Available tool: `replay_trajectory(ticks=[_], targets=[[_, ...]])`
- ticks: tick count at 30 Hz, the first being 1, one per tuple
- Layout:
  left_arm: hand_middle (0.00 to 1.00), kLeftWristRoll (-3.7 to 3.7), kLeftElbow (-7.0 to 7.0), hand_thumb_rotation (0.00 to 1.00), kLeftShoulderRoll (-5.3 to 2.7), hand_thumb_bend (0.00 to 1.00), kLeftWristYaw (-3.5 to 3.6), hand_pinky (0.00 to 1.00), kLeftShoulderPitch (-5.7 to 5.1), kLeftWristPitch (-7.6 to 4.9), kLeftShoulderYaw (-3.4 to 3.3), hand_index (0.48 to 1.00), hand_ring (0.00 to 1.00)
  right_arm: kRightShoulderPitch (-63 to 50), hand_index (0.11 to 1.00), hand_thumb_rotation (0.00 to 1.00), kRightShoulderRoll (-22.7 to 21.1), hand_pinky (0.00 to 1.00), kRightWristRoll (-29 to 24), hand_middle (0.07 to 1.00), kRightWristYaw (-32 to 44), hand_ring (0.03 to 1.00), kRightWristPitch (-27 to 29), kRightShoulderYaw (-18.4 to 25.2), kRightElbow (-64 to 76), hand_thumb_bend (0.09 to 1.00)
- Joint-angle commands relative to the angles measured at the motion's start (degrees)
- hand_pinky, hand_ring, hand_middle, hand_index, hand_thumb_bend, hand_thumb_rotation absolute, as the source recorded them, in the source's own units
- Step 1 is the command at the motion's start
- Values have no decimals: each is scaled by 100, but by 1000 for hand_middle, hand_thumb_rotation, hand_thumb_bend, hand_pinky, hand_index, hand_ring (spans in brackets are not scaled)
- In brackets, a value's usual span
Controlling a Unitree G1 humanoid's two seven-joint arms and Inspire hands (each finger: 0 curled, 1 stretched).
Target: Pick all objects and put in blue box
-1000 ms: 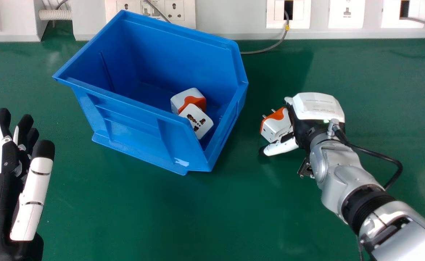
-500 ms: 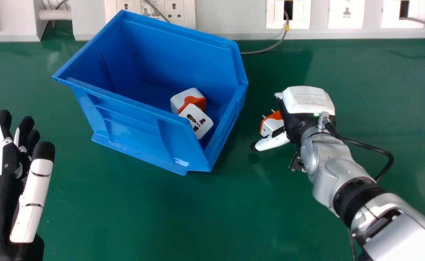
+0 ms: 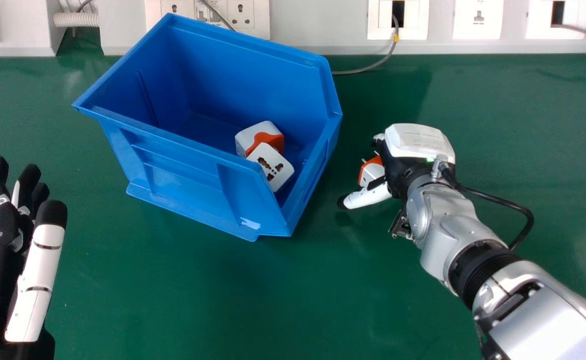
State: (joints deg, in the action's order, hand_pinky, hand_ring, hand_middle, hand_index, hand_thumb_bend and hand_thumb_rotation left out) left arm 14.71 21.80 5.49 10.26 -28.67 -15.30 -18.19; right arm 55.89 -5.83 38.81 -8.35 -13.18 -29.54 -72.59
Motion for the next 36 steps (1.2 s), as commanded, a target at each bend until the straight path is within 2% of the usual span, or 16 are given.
replay_trajectory(ticks=[1, 2, 5, 11, 13, 16, 18, 19, 23, 26, 30, 31, 33, 36], targets=[[1000, 85, 166, 745, 59, 532, 43, 1000, -53, -79, -93, 1000, 1000, 262, 758, 309, -21, 616, -74, 779, -49, 723, 29, 79, 25, 585], [1000, 69, 168, 745, 61, 532, 37, 1000, -54, -80, -108, 1000, 1000, 262, 758, 309, -18, 616, -67, 779, -81, 723, 34, 72, 25, 585], [1000, 25, 174, 746, 93, 529, 31, 1000, -48, -54, -148, 1000, 1000, 284, 699, 158, -5, 515, -39, 717, -97, 640, 30, 54, 21, 594], [1000, 63, 251, 760, 135, 549, 40, 1000, -54, 44, -182, 1000, 1000, 253, 663, 64, -46, 458, -89, 690, -219, 597, 184, 116, 64, 581], [1000, 41, 299, 762, 126, 553, 26, 1000, -84, 88, -190, 1000, 1000, 186, 658, 51, -96, 455, -31, 689, -473, 596, 369, 73, 90, 577], [1000, 115, 374, 763, 82, 559, 21, 1000, -105, 132, -183, 1000, 1000, 154, 647, 41, -127, 451, 53, 680, -678, 590, 448, -6, 96, 584], [1000, 130, 412, 767, 80, 562, 23, 1000, -119, 152, -181, 1000, 1000, 163, 637, 33, -130, 447, 85, 671, -717, 583, 441, -44, 85, 554], [1000, 105, 411, 768, 94, 561, 28, 1000, -124, 148, -184, 1000, 1000, 160, 628, 26, -133, 443, 78, 659, -749, 573, 447, -43, 88, 530], [1000, 97, 363, 774, 140, 556, 88, 1000, -116, 107, -189, 1000, 1000, 125, 594, 16, -159, 437, -87, 637, -801, 552, 573, 98, 106, 502], [1000, 34, 360, 781, 101, 556, 58, 1000, -103, 74, -172, 1000, 1000, 114, 557, 10, -169, 433, -155, 618, -756, 531, 617, 169, 105, 489], [1000, 121, 341, 785, 91, 553, 91, 1000, -91, 87, -164, 1000, 1000, 137, 534, 6, -164, 431, -181, 601, -641, 516, 552, 184, 90, 480], [1000, 112, 344, 782, 95, 548, 90, 1000, -95, 97, -164, 1000, 1000, 153, 525, 5, -161, 430, -174, 593, -597, 509, 527, 183, 88, 477], [1000, 43, 351, 779, 91, 544, 57, 1000, -97, 102, -164, 1000, 1000, 170, 518, 4, -160, 429, -173, 588, -557, 506, 505, 198, 106, 475], [1000, 62, 349, 784, 82, 540, 61, 1000, -73, 105, -142, 1000, 1000, 169, 505, 2, -161, 429, -216, 589, -584, 513, 464, 265, 182, 472]])
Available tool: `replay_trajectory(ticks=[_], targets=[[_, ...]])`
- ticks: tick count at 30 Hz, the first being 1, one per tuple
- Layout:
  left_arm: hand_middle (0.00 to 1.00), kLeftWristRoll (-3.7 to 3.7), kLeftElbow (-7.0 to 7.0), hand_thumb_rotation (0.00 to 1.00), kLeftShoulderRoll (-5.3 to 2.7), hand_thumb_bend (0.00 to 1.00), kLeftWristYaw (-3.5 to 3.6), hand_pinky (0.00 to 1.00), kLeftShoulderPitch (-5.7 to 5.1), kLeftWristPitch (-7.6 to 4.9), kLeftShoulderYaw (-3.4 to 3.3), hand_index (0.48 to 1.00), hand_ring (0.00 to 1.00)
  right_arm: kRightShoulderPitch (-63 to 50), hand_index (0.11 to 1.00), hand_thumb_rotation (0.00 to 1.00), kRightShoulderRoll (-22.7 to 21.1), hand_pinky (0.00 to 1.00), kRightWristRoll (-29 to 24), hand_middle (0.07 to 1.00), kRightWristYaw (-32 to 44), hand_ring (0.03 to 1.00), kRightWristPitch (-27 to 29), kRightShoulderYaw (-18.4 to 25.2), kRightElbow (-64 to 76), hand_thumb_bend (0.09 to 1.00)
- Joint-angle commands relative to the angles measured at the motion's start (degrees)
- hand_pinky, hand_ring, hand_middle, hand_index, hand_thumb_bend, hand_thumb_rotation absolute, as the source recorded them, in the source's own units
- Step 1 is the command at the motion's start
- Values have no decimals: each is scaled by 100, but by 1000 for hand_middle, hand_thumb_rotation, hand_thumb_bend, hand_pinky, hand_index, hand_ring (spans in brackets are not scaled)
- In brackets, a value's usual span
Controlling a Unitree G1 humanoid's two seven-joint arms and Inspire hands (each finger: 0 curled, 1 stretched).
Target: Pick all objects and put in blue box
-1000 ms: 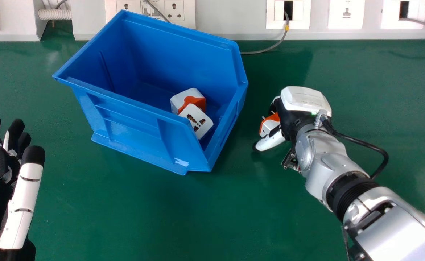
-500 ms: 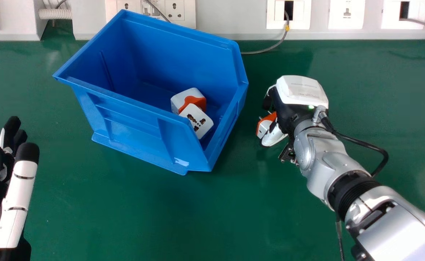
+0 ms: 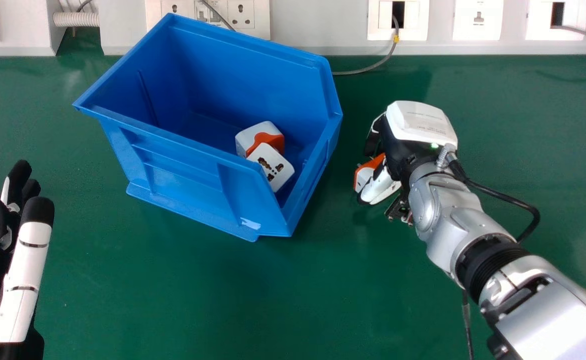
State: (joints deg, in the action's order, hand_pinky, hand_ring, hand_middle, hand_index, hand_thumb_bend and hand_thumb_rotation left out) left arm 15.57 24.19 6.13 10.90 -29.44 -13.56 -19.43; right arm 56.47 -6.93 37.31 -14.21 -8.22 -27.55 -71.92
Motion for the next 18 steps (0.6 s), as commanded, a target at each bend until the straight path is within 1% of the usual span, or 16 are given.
replay_trajectory(ticks=[1, 5, 6, 7, 9, 11, 13, 16, 17, 18], targets=[[1000, -14, 103, 784, 18, 540, 1, 1000, 18, -64, -10, 1000, 1000, 102, 505, 2, -61, 429, -98, 589, -17, 513, -14, 101, 150, 472], [1000, -69, 73, 776, 37, 543, 4, 1000, 56, -79, 3, 1000, 1000, 59, 498, 0, -124, 428, -89, 581, -146, 506, 40, 97, 281, 470], [1000, -53, 61, 774, 32, 546, 8, 1000, 67, -78, 6, 1000, 1000, 33, 496, 0, -151, 427, -122, 578, -157, 502, 90, 133, 335, 469], [1000, -72, 53, 773, 25, 548, -4, 1000, 78, -82, 8, 1000, 1000, 11, 495, 0, -174, 426, -161, 574, -146, 498, 102, 177, 392, 468], [1000, -28, 63, 768, 7, 551, 8, 1000, 83, -82, 17, 1000, 1000, -46, 494, 0, -238, 426, -241, 572, -108, 494, 149, 264, 539, 468], [1000, -51, 87, 764, -10, 552, -21, 1000, 78, -59, 21, 1000, 1000, -100, 494, 0, -310, 426, -242, 575, -95, 497, 160, 284, 681, 467], [1000, -91, 82, 760, -22, 553, -34, 1000, 68, -83, 29, 1000, 1000, -202, 493, 0, -405, 427, -244, 581, -160, 503, 195, 325, 883, 466], [1000, -124, 22, 756, -15, 546, -11, 1000, 84, -130, 33, 1000, 1000, -417, 492, 0, -565, 427, -251, 586, -205, 507, 215, 412, 1339, 465], [1000, -154, 8, 757, -13, 548, -13, 1000, 93, -138, 33, 1000, 1000, -516, 492, 0, -633, 426, -242, 584, -208, 502, 221, 438, 1554, 465], [1000, -163, 11, 757, -19, 548, -14, 1000, 97, -136, 41, 1000, 1000, -642, 492, 0, -717, 426, -227, 584, -186, 502, 199, 465, 1840, 465]])
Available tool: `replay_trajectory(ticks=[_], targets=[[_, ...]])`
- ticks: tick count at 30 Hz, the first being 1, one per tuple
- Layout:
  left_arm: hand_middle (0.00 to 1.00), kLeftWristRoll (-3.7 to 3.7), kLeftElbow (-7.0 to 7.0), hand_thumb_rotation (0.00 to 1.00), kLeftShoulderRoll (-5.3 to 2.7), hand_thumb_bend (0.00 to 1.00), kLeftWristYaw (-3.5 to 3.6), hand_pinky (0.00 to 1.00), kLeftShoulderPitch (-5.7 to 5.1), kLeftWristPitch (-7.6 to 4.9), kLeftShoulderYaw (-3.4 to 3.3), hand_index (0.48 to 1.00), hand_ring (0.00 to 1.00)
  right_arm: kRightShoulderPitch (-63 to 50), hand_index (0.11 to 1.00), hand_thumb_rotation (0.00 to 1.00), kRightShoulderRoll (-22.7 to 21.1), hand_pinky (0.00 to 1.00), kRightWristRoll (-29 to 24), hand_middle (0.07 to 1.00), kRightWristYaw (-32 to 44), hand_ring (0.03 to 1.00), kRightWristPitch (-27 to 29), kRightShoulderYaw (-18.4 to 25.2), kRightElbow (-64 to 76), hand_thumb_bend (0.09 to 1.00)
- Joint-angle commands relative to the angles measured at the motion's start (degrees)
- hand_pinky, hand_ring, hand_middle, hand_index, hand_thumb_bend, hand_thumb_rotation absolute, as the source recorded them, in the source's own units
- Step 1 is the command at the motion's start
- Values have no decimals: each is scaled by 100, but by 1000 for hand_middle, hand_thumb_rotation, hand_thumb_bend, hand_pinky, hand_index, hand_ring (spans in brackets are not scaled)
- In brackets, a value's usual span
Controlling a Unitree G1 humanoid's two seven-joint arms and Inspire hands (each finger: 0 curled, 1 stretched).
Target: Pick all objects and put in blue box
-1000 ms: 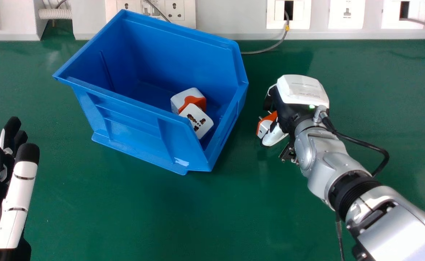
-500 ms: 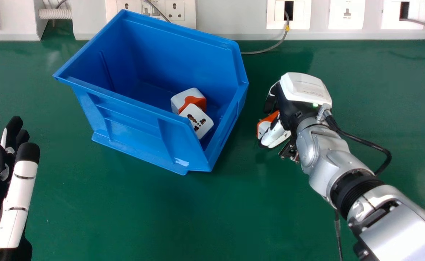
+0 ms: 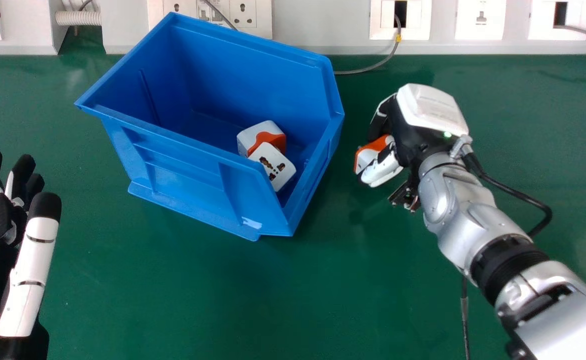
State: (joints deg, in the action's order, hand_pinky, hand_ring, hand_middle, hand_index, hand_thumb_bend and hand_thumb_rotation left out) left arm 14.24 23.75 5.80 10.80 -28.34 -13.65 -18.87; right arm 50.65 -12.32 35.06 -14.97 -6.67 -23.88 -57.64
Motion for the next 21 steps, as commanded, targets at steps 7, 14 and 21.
replay_trajectory(ticks=[7, 14, 21], targets=[[1000, -35, 32, 754, -61, 564, -25, 1000, -11, -145, 14, 1000, 1000, -1098, 490, 0, -813, 422, 10, 556, 402, 475, -4, 430, 2801, 462], [1000, -42, -6, 746, -133, 564, -80, 1000, 28, -167, 43, 1000, 1000, -1584, 500, 39, -1119, 281, 373, 440, 1193, 346, -438, 521, 4896, 484], [1000, -154, -36, 746, -80, 561, -114, 1000, 104, -151, 65, 1000, 1000, -1079, 513, 24, -781, 279, 388, 434, 1550, 355, -214, 400, 5321, 491]])
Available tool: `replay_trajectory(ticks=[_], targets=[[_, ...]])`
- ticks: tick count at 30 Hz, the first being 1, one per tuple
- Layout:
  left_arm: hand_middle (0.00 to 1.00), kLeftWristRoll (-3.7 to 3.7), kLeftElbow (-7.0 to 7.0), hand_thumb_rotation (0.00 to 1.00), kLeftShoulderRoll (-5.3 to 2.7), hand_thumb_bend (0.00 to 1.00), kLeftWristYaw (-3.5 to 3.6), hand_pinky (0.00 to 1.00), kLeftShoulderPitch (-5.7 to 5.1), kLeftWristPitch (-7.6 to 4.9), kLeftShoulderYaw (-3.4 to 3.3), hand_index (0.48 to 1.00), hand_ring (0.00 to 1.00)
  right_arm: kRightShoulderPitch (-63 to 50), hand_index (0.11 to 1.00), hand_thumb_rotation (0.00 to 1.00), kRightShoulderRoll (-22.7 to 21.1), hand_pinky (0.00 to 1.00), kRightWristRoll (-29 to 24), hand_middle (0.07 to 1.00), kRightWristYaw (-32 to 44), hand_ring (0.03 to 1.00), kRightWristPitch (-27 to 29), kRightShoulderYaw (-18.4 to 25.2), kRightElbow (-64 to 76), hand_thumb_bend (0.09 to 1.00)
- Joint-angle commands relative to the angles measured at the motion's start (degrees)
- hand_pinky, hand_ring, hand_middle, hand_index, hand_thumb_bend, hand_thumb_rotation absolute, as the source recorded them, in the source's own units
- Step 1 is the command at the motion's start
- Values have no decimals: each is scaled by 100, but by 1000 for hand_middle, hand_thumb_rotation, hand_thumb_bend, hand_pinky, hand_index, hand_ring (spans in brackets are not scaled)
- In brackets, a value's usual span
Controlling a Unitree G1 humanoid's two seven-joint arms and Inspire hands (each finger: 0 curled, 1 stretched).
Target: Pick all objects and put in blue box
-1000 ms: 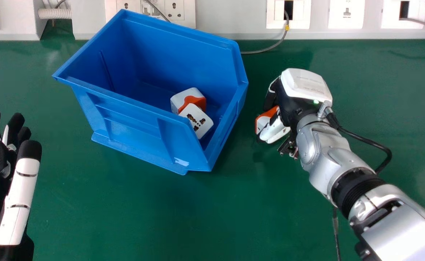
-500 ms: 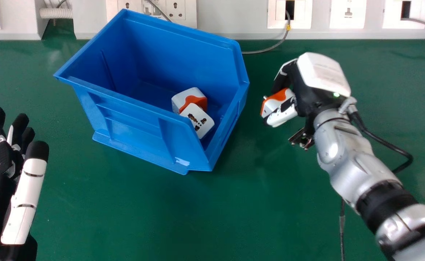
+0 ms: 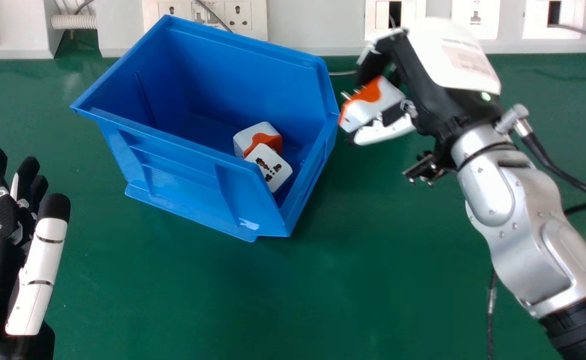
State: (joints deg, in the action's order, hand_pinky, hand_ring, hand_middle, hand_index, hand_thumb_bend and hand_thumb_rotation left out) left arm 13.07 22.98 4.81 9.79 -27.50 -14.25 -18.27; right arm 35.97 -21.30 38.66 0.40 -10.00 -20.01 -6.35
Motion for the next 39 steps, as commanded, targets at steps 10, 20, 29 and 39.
replay_trajectory(ticks=[10, 20, 29, 39], targets=[[1000, 1, 97, 745, -52, 548, -53, 1000, -47, -87, 21, 1000, 1000, 1616, 527, 10, 1005, 270, 608, 444, 326, 363, -325, -522, -699, 500], [1000, 49, 148, 753, -71, 541, -15, 1000, -116, -78, 34, 1000, 1000, 2697, 545, 4, 1666, 244, 819, 456, -237, 360, 274, -1013, -2685, 502], [1000, -17, 199, 748, -94, 541, -36, 1000, -227, -115, 47, 1000, 1000, 3312, 547, 1, 2348, 251, 544, 468, -865, 360, 838, -1046, -4959, 504], [1000, -22, 270, 752, -165, 565, -77, 1000, -350, -142, 80, 1000, 1000, 3506, 540, 0, 2600, 286, 576, 493, -1214, 379, 1005, -1282, -6145, 507]])
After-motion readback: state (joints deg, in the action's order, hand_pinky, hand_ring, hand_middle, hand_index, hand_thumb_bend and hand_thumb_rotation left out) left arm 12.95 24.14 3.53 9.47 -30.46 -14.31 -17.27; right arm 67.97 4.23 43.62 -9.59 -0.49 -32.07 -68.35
